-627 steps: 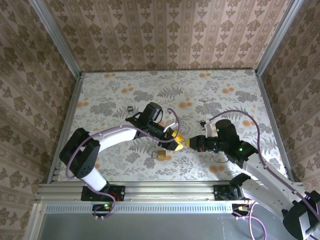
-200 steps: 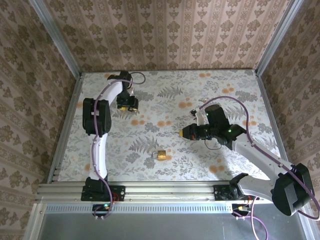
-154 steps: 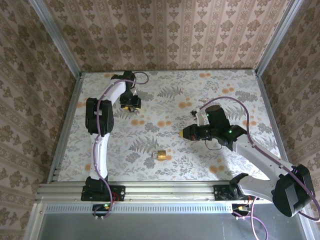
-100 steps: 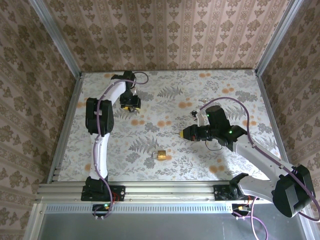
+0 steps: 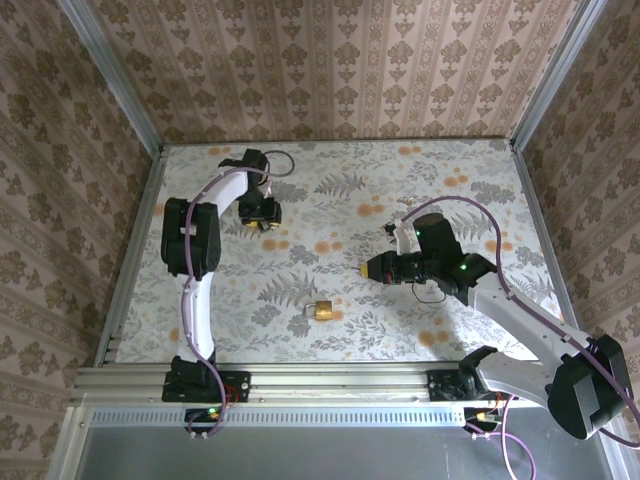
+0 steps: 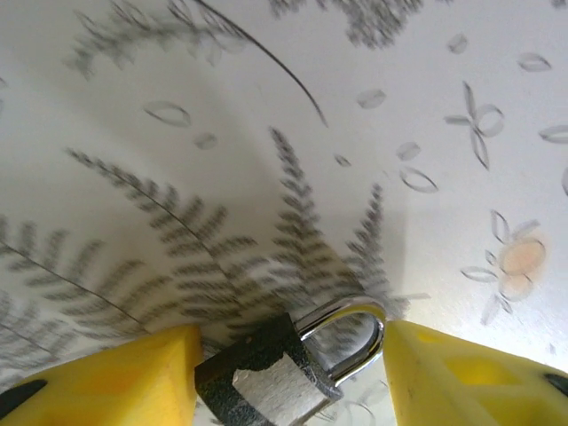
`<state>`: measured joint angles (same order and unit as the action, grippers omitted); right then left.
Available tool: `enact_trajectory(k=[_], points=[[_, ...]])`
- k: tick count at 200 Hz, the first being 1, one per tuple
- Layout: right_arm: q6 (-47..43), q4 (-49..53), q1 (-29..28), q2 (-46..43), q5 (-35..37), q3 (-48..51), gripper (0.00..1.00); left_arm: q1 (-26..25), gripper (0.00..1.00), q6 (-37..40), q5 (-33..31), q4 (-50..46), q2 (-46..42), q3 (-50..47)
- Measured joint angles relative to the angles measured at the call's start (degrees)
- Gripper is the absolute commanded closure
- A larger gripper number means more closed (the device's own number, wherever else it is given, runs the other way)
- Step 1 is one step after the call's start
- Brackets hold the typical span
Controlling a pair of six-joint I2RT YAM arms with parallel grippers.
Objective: Unlock with the key
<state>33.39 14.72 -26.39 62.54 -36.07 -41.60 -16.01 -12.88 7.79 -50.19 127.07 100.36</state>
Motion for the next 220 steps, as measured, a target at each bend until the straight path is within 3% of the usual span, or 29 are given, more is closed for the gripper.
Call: enact_trajectory(k=[59,90,138,220], points=[[0.04,-0.07,0.0,-1.38,0.02,0.55,1.0,-3.54,0.41,-4.61,4.59,5.22,-9.09,-13.25],[0.48,-0.39,0.0,-1.7,0.02,1.29,1.0,-5.4,0.39,-5.57,3.63,5.62,-13.51,-16.46],[1.33,-0.85,0.0,-1.77,0.04,2.08,1.0,-6.58,0.39,-5.31,-1.22,4.39,-14.69,-15.69],[1.33,-0.87,0.0,-3.23,0.07,3.54,1.0,-6.84,0.4,-5.35,-3.15,3.78,-7.43,-7.65]])
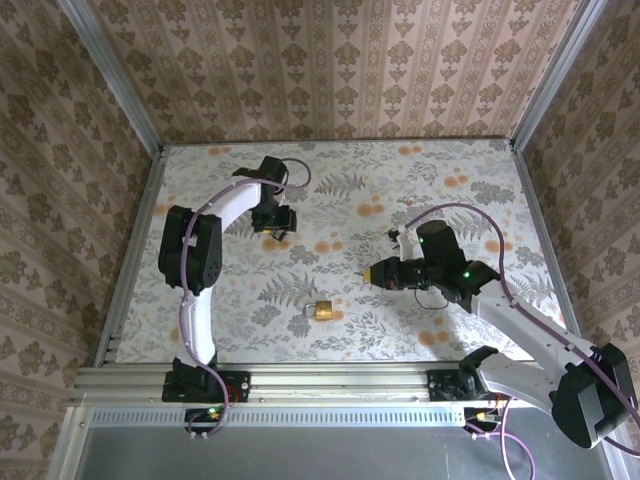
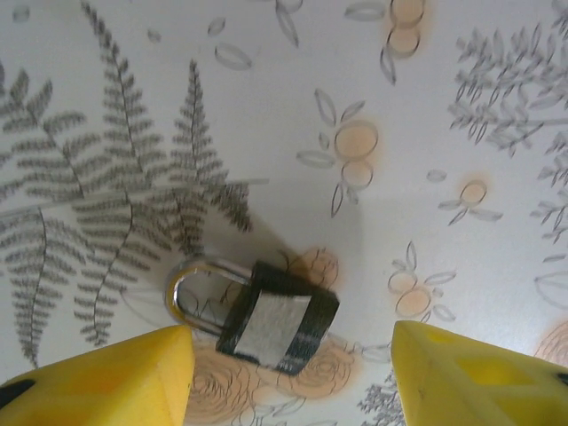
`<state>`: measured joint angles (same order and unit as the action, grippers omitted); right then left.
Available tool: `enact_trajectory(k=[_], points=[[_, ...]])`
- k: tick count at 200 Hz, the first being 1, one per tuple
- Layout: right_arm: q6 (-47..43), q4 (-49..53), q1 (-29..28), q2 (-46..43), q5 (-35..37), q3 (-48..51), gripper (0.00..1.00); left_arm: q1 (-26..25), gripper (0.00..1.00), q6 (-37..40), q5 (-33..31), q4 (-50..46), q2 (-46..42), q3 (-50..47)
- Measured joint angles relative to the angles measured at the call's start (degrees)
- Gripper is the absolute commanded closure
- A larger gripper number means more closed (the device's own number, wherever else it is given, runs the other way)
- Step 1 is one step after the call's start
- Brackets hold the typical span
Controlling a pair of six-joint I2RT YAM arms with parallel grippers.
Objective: Unlock with the key
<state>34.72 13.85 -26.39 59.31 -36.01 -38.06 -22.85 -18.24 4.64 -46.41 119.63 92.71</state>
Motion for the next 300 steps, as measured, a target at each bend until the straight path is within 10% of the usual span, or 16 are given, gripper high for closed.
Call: enact_trajectory(k=[300], points=[[-0.24,0.76,0.0,-3.45,0.9,2.58,1.0,-0.42,0.33,4.26,-1.03,-2.32,-3.28,0.11]])
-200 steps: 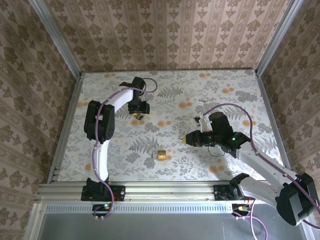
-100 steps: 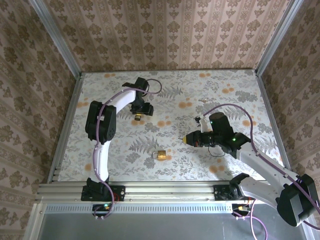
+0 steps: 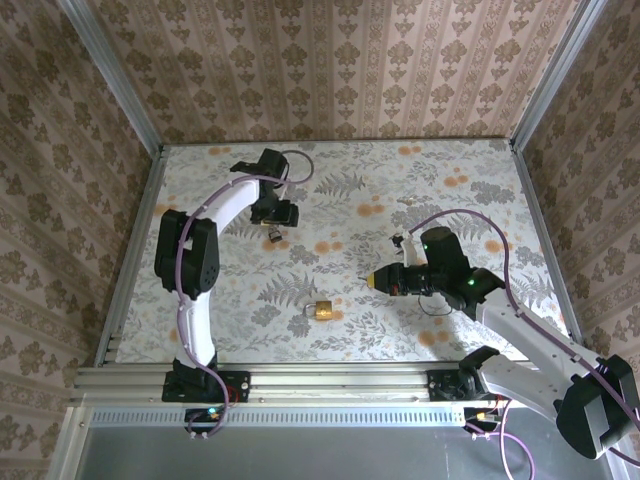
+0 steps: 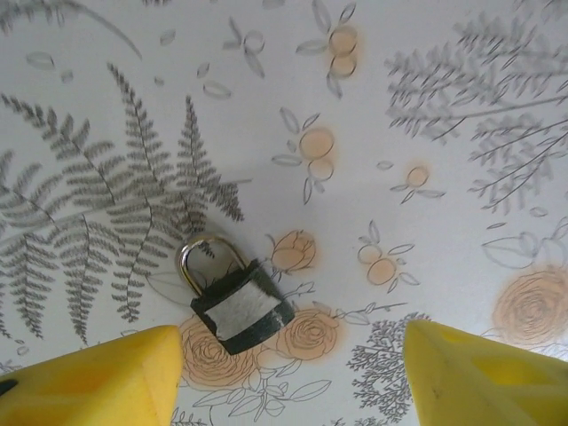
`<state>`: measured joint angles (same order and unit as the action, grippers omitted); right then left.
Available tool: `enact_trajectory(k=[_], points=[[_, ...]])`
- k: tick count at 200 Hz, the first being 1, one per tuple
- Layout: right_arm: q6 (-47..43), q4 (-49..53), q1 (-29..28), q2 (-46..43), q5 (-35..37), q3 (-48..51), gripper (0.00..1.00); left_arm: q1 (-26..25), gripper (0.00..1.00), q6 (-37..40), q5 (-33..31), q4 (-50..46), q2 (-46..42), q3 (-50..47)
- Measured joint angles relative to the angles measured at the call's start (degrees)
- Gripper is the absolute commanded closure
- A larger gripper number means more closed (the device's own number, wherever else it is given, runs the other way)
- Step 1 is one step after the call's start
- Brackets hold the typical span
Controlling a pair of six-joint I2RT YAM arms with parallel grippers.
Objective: Unlock with the key
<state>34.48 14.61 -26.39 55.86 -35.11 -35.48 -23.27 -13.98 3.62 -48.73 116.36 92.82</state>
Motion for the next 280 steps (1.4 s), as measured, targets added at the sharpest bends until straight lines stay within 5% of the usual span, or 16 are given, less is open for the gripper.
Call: enact_trajectory(k=[57,280], points=[[-0.04,0.17,0.0,-0.02,0.0,0.0,1.0,1.68,0.33,-2.86,1.07,0.96,-0.17,-5.75],[-0.07,0.2,0.0,-1.44,0.0,1.49,1.0,-1.07,0.39,-4.04,-0.07,0.28,3.96,-0.52]])
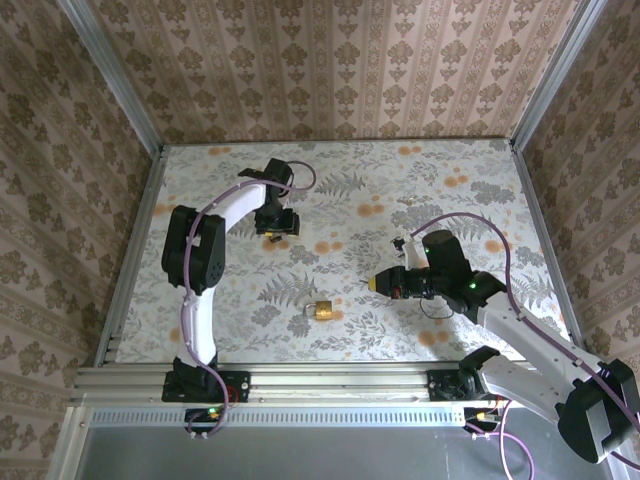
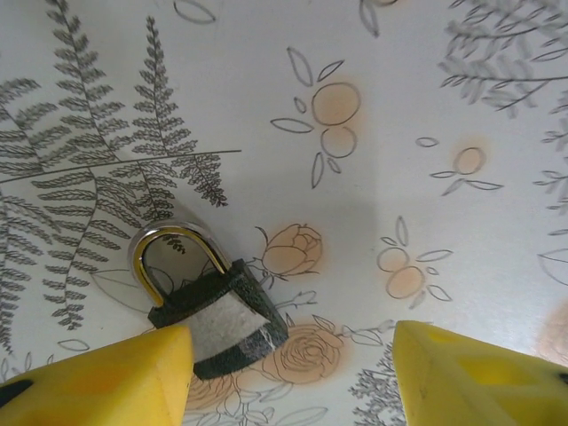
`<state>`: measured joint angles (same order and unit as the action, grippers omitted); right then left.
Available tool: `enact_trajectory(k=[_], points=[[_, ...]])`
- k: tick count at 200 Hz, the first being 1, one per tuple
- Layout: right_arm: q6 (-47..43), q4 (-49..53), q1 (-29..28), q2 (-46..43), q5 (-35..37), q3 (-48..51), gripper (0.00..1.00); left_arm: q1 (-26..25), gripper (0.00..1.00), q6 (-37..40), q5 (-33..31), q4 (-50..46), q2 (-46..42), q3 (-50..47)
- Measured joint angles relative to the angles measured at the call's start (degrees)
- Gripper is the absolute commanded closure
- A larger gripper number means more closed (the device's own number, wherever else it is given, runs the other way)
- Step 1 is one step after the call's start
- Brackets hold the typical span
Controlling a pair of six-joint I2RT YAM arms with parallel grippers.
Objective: Unlock with the key
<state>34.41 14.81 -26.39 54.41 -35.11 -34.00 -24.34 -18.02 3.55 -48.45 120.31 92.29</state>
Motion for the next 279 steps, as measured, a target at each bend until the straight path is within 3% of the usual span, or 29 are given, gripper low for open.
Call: enact_trajectory(k=[104,148,236,279], points=[[-1.05,0.52,0.0,-0.07,0.37,0.02,1.0,0.09,0.42,0.0,-1.75,-0.22,0.87,0.15],[-1.29,0.63,0.0,-0.07,0.39,0.39,1.0,0.57,0.55,-0.07,-2.73,-0.24,1.16,0.0],[-1.46,0.61,0.11,0.02,0.66,0.55,1.0,2.05,0.68,0.24,-2.27,2.14,-0.13,-2.62],[-1.46,0.59,0.11,0.07,0.81,0.55,1.0,2.97,0.81,0.83,-0.76,5.51,-2.8,-6.23]])
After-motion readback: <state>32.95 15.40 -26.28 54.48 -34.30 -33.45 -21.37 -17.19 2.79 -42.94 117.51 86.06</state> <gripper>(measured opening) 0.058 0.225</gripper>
